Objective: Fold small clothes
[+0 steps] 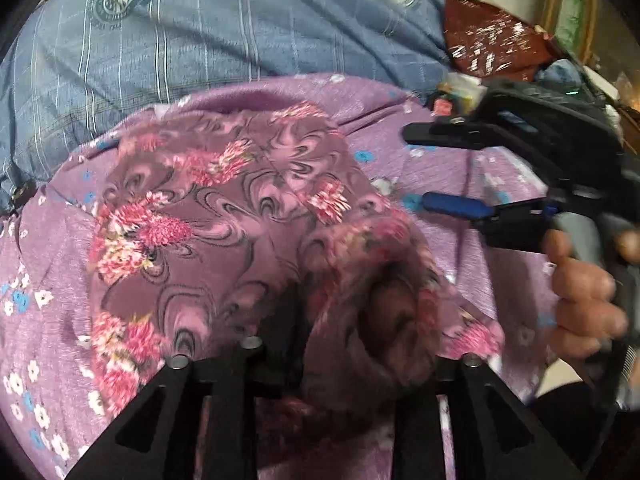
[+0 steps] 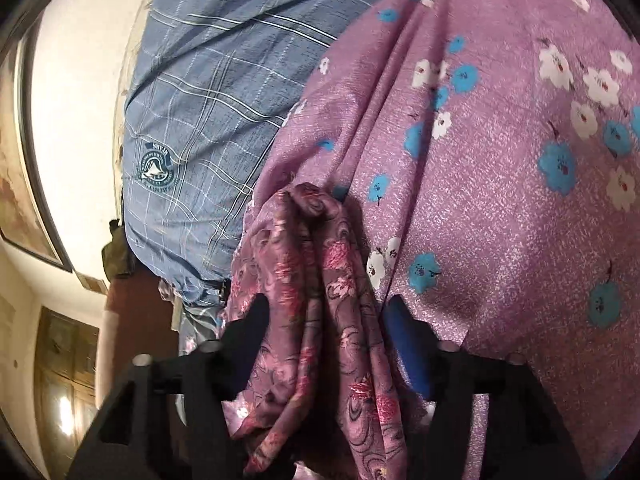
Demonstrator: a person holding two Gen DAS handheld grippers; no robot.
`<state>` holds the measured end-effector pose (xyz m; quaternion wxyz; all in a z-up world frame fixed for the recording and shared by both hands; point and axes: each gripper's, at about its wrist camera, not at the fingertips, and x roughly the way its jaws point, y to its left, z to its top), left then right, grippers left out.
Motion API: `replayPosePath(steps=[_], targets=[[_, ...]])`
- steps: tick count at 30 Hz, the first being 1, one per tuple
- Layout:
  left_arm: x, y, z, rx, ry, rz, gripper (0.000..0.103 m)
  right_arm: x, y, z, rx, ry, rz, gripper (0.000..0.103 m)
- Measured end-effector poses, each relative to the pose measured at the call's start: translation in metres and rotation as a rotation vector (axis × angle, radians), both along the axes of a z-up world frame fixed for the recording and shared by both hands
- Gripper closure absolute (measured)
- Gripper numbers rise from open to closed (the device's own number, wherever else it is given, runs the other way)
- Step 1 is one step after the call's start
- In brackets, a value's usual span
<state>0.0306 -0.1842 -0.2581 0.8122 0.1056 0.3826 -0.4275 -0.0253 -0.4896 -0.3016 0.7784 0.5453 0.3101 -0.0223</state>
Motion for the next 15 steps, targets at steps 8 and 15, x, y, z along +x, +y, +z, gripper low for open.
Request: replayPosePath(steps=[8,15], targets=[[0.02,0.088,0.018,-0.114,0.071,0.032,0.051,0.022,0.029,0.007,-0.046,0.006,0.108,0.038],[0.059,0.128,-0.003,-0.028,0.112,0.243,0.051,0.046,0.074,0.006,-0.222,0.105,0.218,0.075]])
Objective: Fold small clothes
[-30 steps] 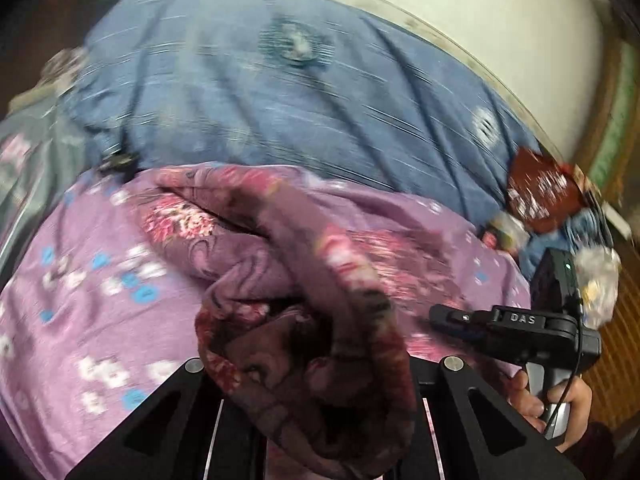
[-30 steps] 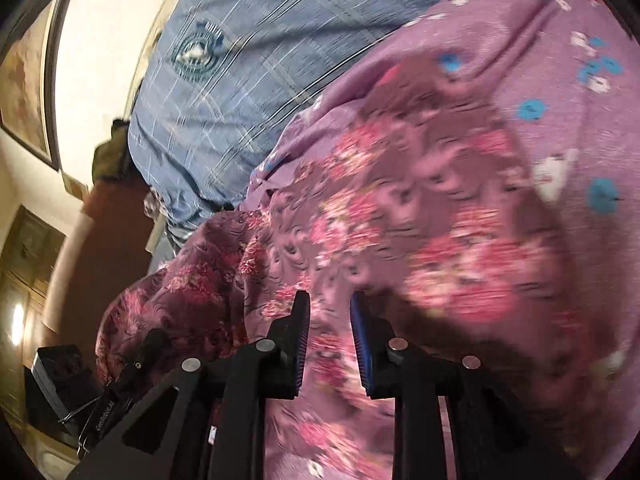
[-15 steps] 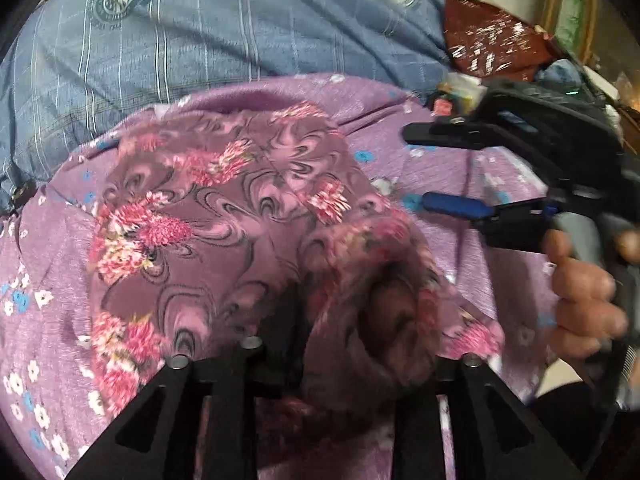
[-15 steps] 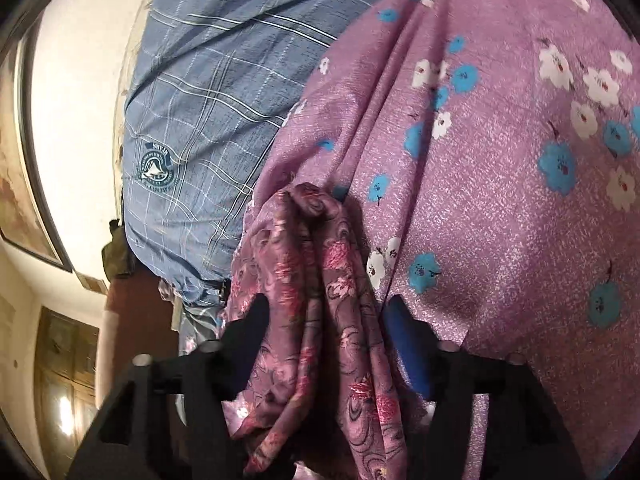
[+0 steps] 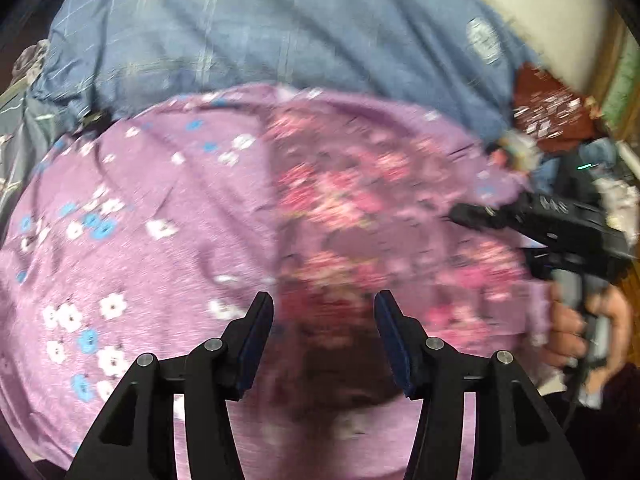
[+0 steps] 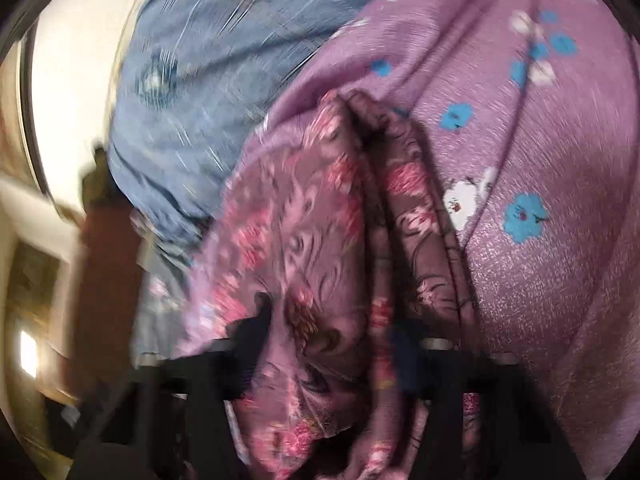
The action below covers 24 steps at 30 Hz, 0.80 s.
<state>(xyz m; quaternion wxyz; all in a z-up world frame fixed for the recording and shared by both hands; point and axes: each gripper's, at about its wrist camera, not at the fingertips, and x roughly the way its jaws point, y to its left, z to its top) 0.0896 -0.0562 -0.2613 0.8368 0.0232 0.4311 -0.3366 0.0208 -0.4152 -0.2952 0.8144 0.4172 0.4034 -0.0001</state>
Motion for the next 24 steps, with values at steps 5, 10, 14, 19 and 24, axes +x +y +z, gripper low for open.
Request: replayPosePath(steps=[5,10,14,19,24], targets=[[0.013,-0.007,-0.022,0.022,0.102,0.037,0.051,-0.014,0.018,0.022,-0.168,-0.033,0.014,0.089],[0.003,-0.012,-0.018,0.037,0.043,-0.011,0.051,-0.039,0.019,0.029,-0.192,-0.036,0.025,0.089],[0.002,-0.016,-0.027,0.053,0.071,-0.013,0.051,-0.029,-0.004,-0.015,-0.079,0.061,0.001,0.081],[-0.012,-0.023,-0.001,0.077,-0.038,-0.013,0.051,-0.036,-0.005,0.008,-0.14,0.065,-0.015,0.067],[-0.017,-0.04,0.04,0.113,-0.205,0.002,0.043,-0.043,-0.004,0.056,-0.328,-0.086,-0.124,0.061]])
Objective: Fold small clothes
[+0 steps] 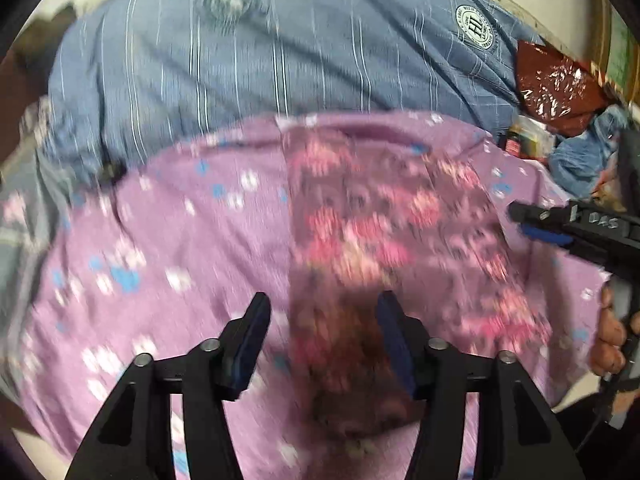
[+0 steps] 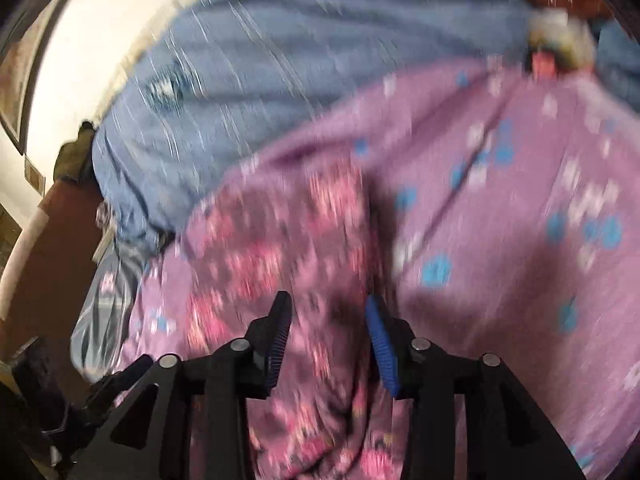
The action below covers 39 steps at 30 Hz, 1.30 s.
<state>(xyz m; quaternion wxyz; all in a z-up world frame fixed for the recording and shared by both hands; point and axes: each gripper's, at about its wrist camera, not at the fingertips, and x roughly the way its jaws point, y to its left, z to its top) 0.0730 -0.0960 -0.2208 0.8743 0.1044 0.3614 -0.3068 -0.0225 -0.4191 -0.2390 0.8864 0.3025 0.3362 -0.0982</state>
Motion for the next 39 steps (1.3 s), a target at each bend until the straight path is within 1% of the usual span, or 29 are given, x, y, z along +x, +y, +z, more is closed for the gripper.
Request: replayPosePath(steps=[1,2,3,4,5,6,7,9,11,12,13,14,15,17,18,19,21,24,27,29,33,39], targets=[[0.003,-0.007,0.005,0.026,-0.033,0.014,0.043,0.003,0.001,0.005,-0.033,-0.014,-0.001,0.061],[0.012,-0.017,0.009,0.051,-0.061,0.026,0.043,0.01,0.003,0.011,-0.08,-0.023,0.004,0.064],[0.017,-0.023,0.01,0.06,-0.072,0.032,0.043,0.021,0.004,0.013,-0.106,-0.016,0.005,0.067],[0.025,-0.031,0.01,0.071,-0.079,0.041,0.043,0.031,0.005,0.012,-0.115,-0.005,0.007,0.079],[0.034,-0.04,0.009,0.084,-0.079,0.057,0.043,0.042,0.005,0.009,-0.107,0.008,0.017,0.097],[0.044,-0.047,0.007,0.095,-0.076,0.071,0.043,0.054,0.005,0.005,-0.108,0.032,0.025,0.1],[0.053,-0.053,0.002,0.103,-0.071,0.081,0.043,0.061,0.007,0.002,-0.12,0.048,0.023,0.099],[0.072,-0.065,-0.01,0.138,-0.063,0.097,0.043,0.079,0.009,-0.012,-0.157,0.119,0.015,0.099],[0.086,-0.079,-0.026,0.184,-0.059,0.095,0.042,0.096,0.008,-0.034,-0.137,0.211,0.037,0.1],[0.092,-0.087,-0.036,0.221,-0.048,0.086,0.041,0.104,0.008,-0.046,-0.133,0.258,0.042,0.101],[0.096,-0.094,-0.046,0.258,-0.035,0.081,0.041,0.107,0.007,-0.05,-0.141,0.27,0.043,0.103],[0.098,-0.099,-0.051,0.271,-0.03,0.08,0.041,0.109,0.008,-0.048,-0.167,0.266,0.043,0.103],[0.098,-0.101,-0.048,0.27,-0.041,0.08,0.041,0.11,0.008,-0.046,-0.178,0.274,0.048,0.102],[0.092,-0.1,-0.042,0.255,-0.066,0.07,0.043,0.107,0.011,-0.041,-0.214,0.277,0.044,0.102],[0.087,-0.096,-0.036,0.233,-0.073,0.064,0.043,0.105,0.014,-0.038,-0.246,0.28,0.027,0.102],[0.081,-0.091,-0.03,0.215,-0.082,0.066,0.043,0.1,0.019,-0.03,-0.306,0.273,0.0,0.095],[0.068,-0.081,-0.019,0.171,-0.104,0.065,0.043,0.089,0.028,-0.014,-0.391,0.222,-0.016,0.094],[0.046,-0.065,-0.004,0.123,-0.139,0.065,0.043,0.071,0.033,0.005,-0.453,0.162,-0.05,0.093],[0.022,-0.051,0.007,0.1,-0.17,0.055,0.043,0.058,0.039,0.014,-0.528,0.145,-0.087,0.093],[0.007,-0.044,0.013,0.095,-0.186,0.047,0.043,0.054,0.04,0.016,-0.547,0.141,-0.085,0.093],[-0.017,-0.03,0.023,0.075,-0.183,0.046,0.043,0.046,0.042,0.019,-0.583,0.135,-0.101,0.093],[-0.022,-0.03,0.025,0.083,-0.179,0.04,0.043,0.04,0.04,0.019,-0.59,0.133,-0.107,0.093]])
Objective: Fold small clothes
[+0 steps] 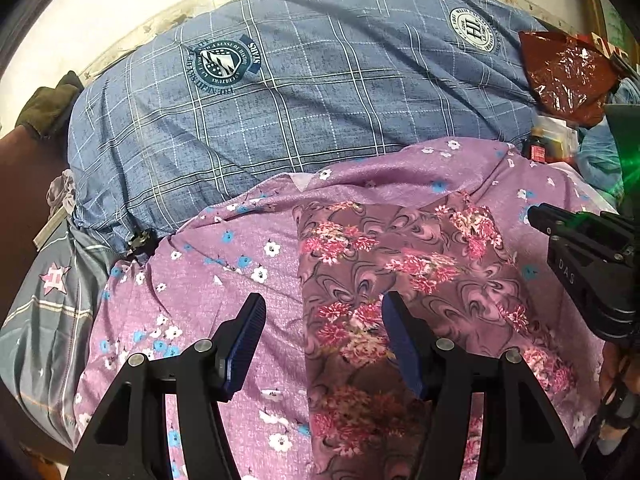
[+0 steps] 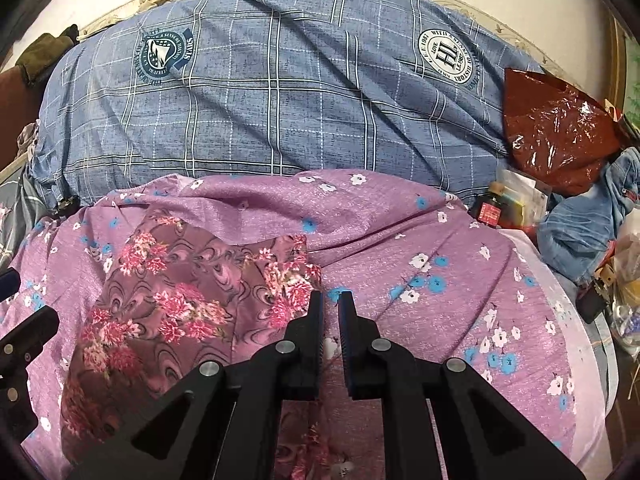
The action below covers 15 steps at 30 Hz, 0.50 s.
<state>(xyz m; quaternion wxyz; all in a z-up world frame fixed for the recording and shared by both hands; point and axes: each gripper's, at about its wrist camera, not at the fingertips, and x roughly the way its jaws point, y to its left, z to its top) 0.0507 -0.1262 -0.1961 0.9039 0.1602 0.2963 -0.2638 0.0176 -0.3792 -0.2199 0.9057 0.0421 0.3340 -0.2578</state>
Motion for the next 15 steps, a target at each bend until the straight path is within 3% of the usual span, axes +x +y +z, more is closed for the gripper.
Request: replayPosePath(steps=[15], targets=[[0.031,-0.005,-0.042,0.056,0.084,0.047,0.043,0.01,0.015,-0.016,-0.015,0.057,0.058,0.093]])
